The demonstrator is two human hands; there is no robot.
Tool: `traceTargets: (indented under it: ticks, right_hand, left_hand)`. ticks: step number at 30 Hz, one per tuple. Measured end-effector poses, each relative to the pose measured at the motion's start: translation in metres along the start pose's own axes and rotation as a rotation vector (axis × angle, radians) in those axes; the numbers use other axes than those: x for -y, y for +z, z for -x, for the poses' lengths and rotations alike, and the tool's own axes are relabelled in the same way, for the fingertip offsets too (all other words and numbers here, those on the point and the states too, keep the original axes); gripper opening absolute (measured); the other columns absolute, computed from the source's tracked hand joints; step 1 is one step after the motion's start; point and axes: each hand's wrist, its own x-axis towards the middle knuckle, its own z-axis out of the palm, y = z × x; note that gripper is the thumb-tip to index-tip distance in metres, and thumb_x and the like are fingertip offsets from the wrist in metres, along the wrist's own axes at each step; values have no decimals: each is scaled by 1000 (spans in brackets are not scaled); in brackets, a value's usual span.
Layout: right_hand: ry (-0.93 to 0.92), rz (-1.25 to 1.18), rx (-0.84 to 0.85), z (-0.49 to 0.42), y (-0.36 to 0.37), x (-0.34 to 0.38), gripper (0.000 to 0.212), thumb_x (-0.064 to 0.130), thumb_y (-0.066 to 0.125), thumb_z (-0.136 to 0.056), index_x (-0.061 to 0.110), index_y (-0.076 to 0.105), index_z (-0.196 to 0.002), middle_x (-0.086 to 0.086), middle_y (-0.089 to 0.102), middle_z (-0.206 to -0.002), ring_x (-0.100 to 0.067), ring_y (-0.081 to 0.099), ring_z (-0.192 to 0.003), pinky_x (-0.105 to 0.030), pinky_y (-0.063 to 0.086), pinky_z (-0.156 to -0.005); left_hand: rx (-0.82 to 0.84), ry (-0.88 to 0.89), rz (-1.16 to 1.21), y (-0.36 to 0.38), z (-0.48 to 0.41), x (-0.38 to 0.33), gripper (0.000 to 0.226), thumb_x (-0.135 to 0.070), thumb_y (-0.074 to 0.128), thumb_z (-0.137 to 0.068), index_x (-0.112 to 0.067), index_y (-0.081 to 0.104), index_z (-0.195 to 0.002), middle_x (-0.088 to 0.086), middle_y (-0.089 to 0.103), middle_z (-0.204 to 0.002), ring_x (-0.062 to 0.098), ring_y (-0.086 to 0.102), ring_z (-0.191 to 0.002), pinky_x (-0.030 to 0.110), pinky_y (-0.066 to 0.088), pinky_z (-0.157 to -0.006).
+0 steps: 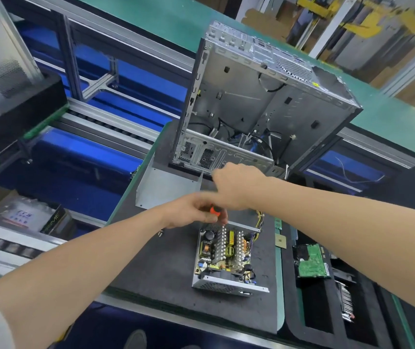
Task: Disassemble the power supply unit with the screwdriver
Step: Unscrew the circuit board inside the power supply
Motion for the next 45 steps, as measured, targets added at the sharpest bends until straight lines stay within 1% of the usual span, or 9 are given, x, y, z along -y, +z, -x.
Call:
traceTargets:
  ticks: [4, 11, 16, 19, 24, 27, 33, 39, 45]
  right_hand:
    - [147, -127, 365, -3, -6, 11, 55, 39, 39, -106, 10, 73, -74, 0, 67, -54, -16, 58, -38, -18, 47, -43]
    - [-482, 211, -9, 4, 16, -17, 19, 32, 59, -99, 18, 60, -111, 1, 57, -99, -24, 59, -88, -39, 55, -71]
    - [-902, 521, -274, 3, 30, -32, 16, 14, 60, -97, 23, 62, -110, 2, 61, -104, -18, 40, -83, -36, 48, -71]
    - [-720, 365, -179, 7, 27, -26, 24, 30, 69, -91, 22, 58, -112, 5, 54, -96, -19, 50, -81, -37, 47, -62]
    - [224, -269, 330, 0, 9, -1, 58, 57, 45, -101, 7, 67, -81, -4, 69, -66, -17, 59, -41, -21, 44, -41]
    - [183, -277, 513, -4, 2, 2, 48, 39, 39, -106, 11, 65, -77, -2, 61, -62, -15, 49, -41, -19, 38, -41]
    - [-291, 273, 15, 8, 24, -16, 27, 44, 57, -99, 18, 63, -101, -3, 65, -90, -29, 66, -87, -37, 55, -70]
    - [-802, 536, -391, 9, 41, -32, 20, 24, 73, -87, 27, 63, -104, 5, 65, -101, -20, 54, -86, -33, 41, -76]
    - [-3, -53, 103, 3, 9, -4, 45, 59, 56, -94, 15, 67, -88, -1, 66, -73, -22, 69, -62, -25, 47, -47]
  left_hand:
    - [35, -30, -28, -1, 0, 2, 21, -3, 61, -104, -15, 67, -119, -3, 77, -113, 19, 70, -116, 26, 51, -102]
    - [62, -31, 4, -6, -1, 2, 26, -2, 59, -105, -7, 64, -130, 6, 75, -122, 13, 69, -120, 20, 48, -102]
    - [36, -26, -80, -6, -5, 5, 25, -3, 65, -102, -4, 69, -127, 11, 75, -125, 18, 70, -118, 28, 51, -106]
    - [-23, -33, -70, -4, -3, 6, 23, -7, 69, -100, -9, 71, -123, 5, 77, -119, 10, 69, -111, 25, 50, -99]
    - [6, -15, -26, 0, -1, 5, 26, -1, 60, -104, -11, 68, -127, 8, 75, -118, 14, 70, -113, 24, 49, -103]
    - [38, -15, -49, -2, -2, 4, 28, 3, 57, -105, -1, 62, -132, 13, 72, -125, 14, 69, -117, 25, 48, -106]
    - [44, -15, -56, -5, -5, 2, 29, -2, 57, -106, -10, 63, -134, 8, 71, -132, 9, 66, -122, 23, 48, -108]
    - [13, -50, -105, -3, -6, 6, 23, -9, 64, -104, -4, 67, -126, -3, 77, -120, 7, 69, -119, 20, 49, -104]
    - [-40, -9, -72, 3, 2, 5, 24, -6, 60, -106, -22, 69, -121, -8, 77, -114, 10, 69, -114, 20, 48, -101]
